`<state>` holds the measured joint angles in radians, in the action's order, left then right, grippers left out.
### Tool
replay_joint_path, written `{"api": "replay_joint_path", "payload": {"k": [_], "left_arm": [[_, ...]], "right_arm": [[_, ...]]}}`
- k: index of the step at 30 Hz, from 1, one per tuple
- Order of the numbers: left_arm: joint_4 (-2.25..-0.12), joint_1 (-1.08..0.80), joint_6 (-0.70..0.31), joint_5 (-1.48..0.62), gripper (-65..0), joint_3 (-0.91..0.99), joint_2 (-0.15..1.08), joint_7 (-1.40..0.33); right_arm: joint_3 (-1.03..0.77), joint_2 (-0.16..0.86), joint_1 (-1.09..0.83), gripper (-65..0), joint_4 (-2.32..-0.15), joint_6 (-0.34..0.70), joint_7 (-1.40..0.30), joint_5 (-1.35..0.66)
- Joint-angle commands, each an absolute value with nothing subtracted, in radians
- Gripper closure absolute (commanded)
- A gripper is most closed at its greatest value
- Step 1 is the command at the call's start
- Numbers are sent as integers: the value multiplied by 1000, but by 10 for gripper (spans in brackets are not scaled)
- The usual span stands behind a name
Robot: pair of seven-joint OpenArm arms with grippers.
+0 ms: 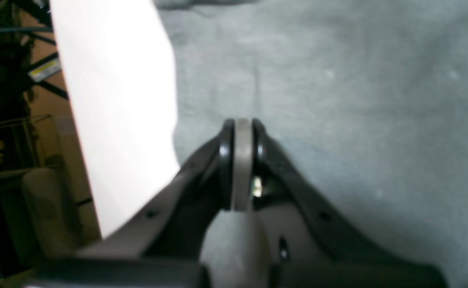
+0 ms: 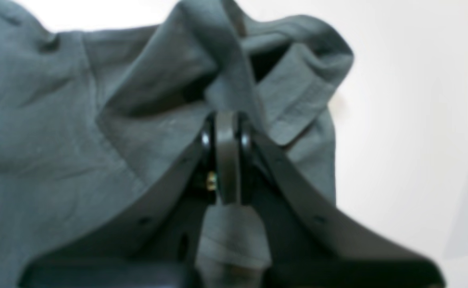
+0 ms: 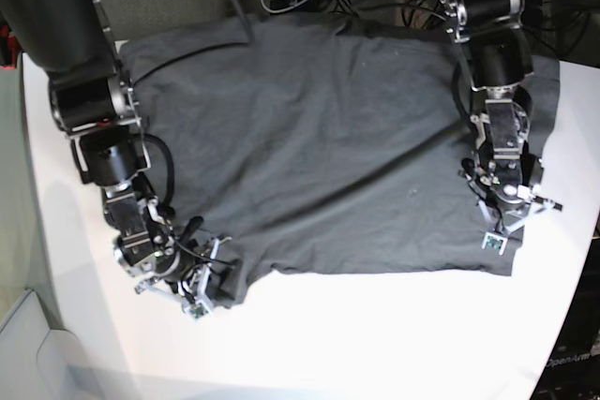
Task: Layout the t-shirt on the table in an organized manner, then fold the t-shirt properly
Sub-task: 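Grasp both side edges near the hem and pull them outward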
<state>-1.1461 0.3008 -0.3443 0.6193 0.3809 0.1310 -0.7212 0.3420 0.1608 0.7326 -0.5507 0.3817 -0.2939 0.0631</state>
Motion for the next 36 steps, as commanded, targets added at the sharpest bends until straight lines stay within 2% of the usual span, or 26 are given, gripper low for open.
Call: {"api": "replay_joint_path", "payload": {"k": [1, 13, 23, 29, 32, 36], "left_arm": [[-1164, 329, -335, 622, -2, 381, 140, -711], [-1145, 335, -335, 622, -2, 381, 131, -711], [-906, 403, -335, 622, -2, 389, 130, -610], [-771, 524, -334, 622, -2, 392, 130, -547], [-771, 555, -334, 621, -2, 392, 110, -547], [-938, 564, -334, 621, -2, 392, 81, -605]], "right_arm": [[340, 170, 760, 0, -562, 380, -269, 58], [337, 217, 688, 0, -549, 378, -265, 56], [338, 246, 688, 0, -549, 375, -208, 56], [338, 262, 745, 0, -556, 375, -205, 56], [323, 289, 780, 0, -568, 375, -206, 50], [259, 325, 782, 0, -700, 381, -294, 54]]}}
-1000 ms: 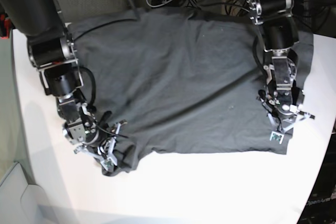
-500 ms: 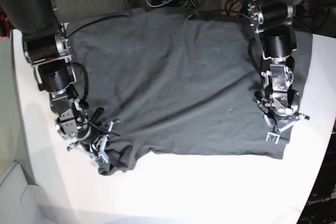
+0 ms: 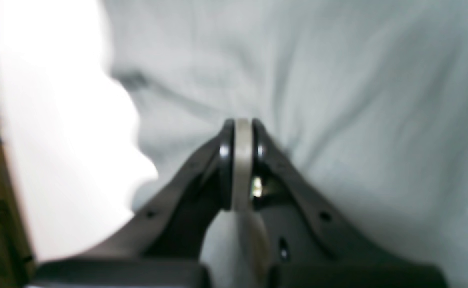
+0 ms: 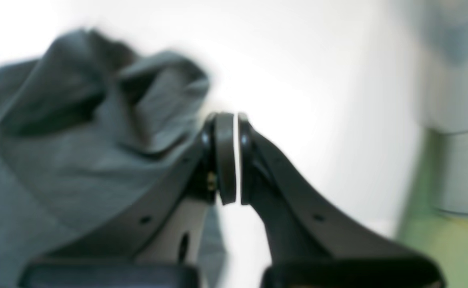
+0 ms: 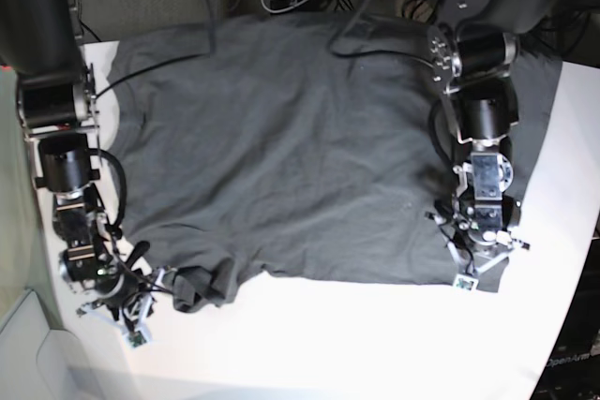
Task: Layout the t-shirt on the table in an organized manner, then fold the t-shirt properly
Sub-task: 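Grasp both side edges near the hem and pull them outward, then slide both grippers along the side edges toward the collar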
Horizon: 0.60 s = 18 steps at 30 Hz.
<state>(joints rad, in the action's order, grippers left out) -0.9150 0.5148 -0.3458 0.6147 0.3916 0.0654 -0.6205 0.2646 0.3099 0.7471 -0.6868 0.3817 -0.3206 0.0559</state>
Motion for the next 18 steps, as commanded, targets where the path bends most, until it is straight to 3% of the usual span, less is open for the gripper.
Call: {"api": "replay_joint_path", "payload": {"k": [1, 6, 13, 18], "left_arm": [[-984, 562, -335, 621, -2, 392, 76, -638], [-1191, 509, -346, 622, -2, 381, 81, -760], [-1368, 337, -349, 625, -2, 351, 111, -849], [-1388, 191, -349, 622, -2, 252, 140, -869]], "right_arm": [[251, 332, 774, 0, -736, 383, -337, 53], [214, 346, 624, 0, -1013, 463, -542, 54], [206, 351, 343, 0, -1463, 466, -788, 54], [205, 351, 229, 0, -1566, 466, -900, 50]]}}
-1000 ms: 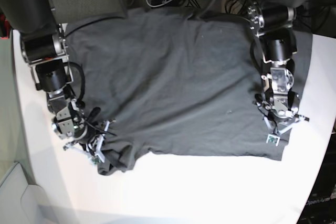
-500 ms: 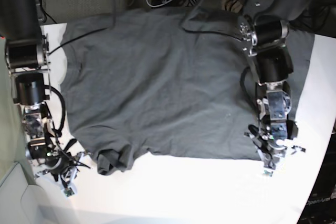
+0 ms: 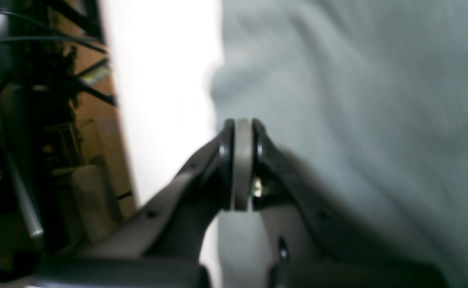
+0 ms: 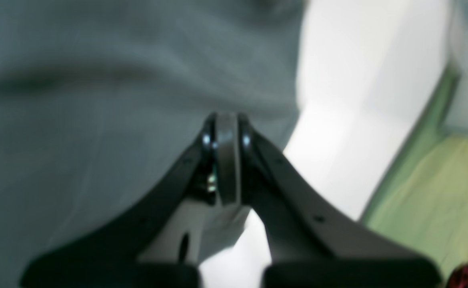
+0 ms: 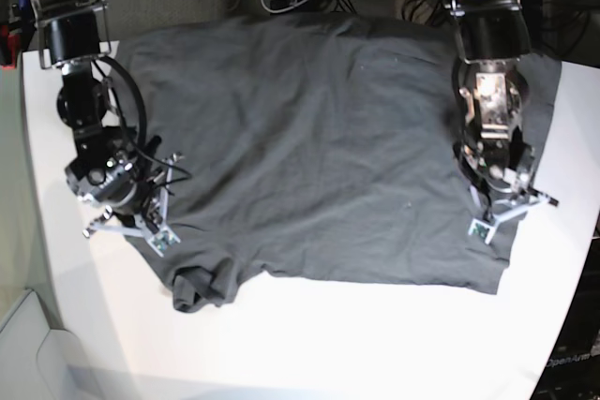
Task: Layout the t-shirt on the table in an organized manner, then fold the t-shirt properly
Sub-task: 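Slide both grippers along the side edges toward the collar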
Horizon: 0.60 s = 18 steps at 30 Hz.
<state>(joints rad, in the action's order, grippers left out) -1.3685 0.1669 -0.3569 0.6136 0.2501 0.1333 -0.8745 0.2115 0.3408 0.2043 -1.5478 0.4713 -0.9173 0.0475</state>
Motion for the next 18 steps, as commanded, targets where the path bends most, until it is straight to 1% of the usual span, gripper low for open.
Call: {"api": "replay_joint_path", "payload": {"k": [1, 7, 9, 13, 18], "left_arm": [[-1397, 165, -349, 622, -2, 246, 140, -869], [-1392, 107, -349, 622, -2, 246, 139, -869], [-1391, 101, -349, 622, -2, 246, 139, -865], [-1391, 101, -349, 622, -2, 243, 139, -869], [-1326, 105, -349, 622, -2, 240, 137, -862]], "right_arm": [[203, 352, 205, 0, -1570, 466, -911, 50], [131, 341, 113, 0, -1563, 466, -914, 48], [117, 340, 99, 0, -1531, 469, -912, 48], [110, 338, 104, 0, -1425, 558, -880, 54], [97, 338, 166, 0, -1257, 562, -826, 54]]}}
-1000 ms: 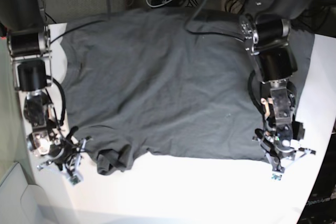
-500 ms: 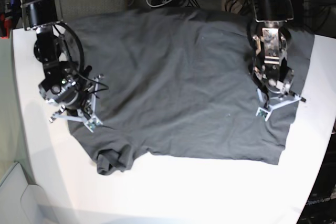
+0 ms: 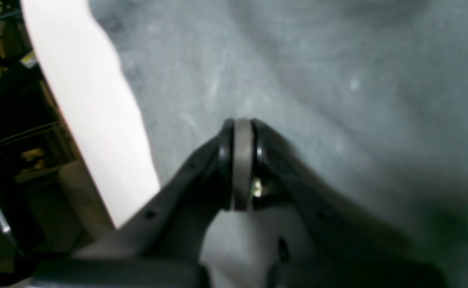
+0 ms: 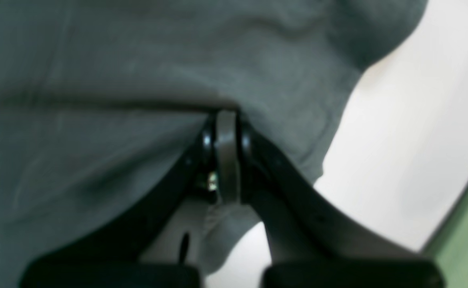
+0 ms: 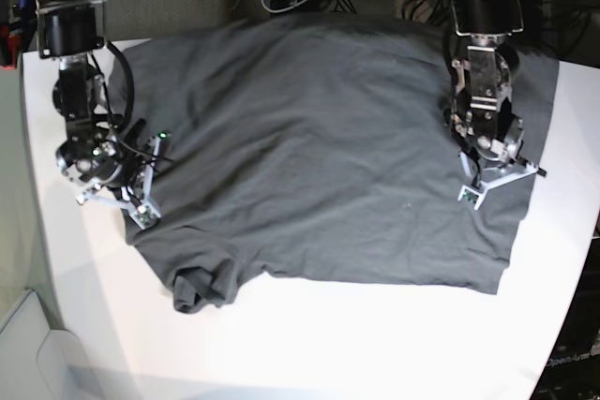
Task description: Layout the t-shirt on the table in an organized manner, then fold the t-shirt properly
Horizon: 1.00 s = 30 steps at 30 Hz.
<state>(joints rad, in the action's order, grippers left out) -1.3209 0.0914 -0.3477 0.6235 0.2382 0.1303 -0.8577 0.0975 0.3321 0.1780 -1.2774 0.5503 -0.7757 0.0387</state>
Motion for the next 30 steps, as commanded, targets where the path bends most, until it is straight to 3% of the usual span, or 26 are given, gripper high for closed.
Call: {"api": "replay_joint_path", "payload": {"k": [1, 16, 25, 30], "left_arm": [[-1308, 105, -349, 622, -2, 240, 137, -860], [-1021, 280, -337, 622, -2, 248, 82, -769], [-1056, 344, -344, 622, -2, 249, 68, -782], [-1219, 329, -346, 622, -2, 246, 68, -797]], "right_arm": [[88, 338, 179, 0, -1218, 564, -809, 54], [84, 386, 529, 0, -619, 561, -562, 56], [79, 412, 618, 0, -611, 562, -562, 56], [74, 452, 585, 0, -796, 562, -587, 50]]}}
